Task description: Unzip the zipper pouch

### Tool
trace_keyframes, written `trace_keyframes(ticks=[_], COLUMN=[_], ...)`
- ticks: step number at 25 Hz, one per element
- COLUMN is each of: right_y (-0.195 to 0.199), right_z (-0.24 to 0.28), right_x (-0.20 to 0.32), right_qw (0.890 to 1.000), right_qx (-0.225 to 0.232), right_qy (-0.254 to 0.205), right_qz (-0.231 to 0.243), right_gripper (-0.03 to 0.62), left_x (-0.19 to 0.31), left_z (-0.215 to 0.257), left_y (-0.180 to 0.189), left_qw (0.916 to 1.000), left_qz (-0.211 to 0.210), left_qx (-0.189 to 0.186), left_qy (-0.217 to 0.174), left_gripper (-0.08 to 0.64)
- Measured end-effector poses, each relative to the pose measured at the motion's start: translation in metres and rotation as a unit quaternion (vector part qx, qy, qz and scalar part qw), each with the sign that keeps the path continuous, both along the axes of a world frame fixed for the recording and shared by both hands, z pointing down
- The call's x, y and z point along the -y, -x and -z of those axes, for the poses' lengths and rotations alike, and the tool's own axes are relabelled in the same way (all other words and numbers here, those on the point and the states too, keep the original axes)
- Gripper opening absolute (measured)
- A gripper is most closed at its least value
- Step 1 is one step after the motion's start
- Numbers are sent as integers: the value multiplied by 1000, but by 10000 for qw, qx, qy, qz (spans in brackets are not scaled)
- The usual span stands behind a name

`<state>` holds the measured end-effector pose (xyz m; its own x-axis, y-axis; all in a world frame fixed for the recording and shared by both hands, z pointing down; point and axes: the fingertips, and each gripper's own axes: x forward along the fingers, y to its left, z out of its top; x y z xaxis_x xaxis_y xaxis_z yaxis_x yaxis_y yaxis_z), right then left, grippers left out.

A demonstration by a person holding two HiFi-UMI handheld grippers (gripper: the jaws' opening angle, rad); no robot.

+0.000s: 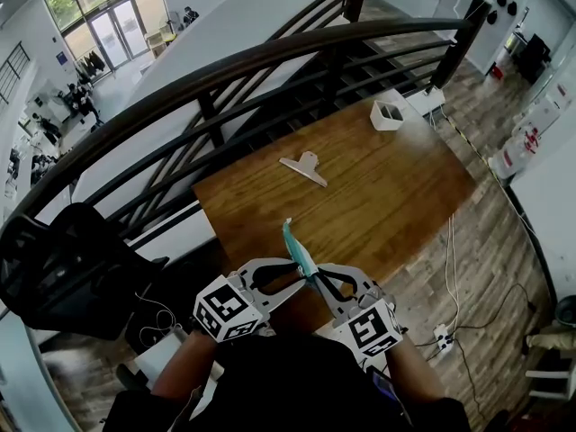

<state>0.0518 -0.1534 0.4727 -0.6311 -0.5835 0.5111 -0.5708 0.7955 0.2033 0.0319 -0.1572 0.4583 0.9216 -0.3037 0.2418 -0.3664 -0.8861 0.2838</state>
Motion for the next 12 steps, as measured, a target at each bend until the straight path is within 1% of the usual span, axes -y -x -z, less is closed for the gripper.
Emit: trace_keyframes(ticks=[3,7,9,12], right_y=[1,0,0,-1], right_z=[0,-1,-2,-1], right_x=[-1,-3,-3,-3], right_qw=[10000,10000,10000,9999], right_qx=[56,-15,-64,-56], right_qy=[22,28,-4,-92], right_qz=[11,20,38,72], right_gripper=[6,8,7,6], left_x=[-1,-3,-4,-7], left_z=[2,3,4,6], left_y=[2,4,4,5], left_qw=[10000,9998,9992,9965], left_qz=[12,-37,-109,-210], left_qx=[-79,-187,-317,-603], left_qy=[35,99,233,540], left_gripper=[115,114,110,104])
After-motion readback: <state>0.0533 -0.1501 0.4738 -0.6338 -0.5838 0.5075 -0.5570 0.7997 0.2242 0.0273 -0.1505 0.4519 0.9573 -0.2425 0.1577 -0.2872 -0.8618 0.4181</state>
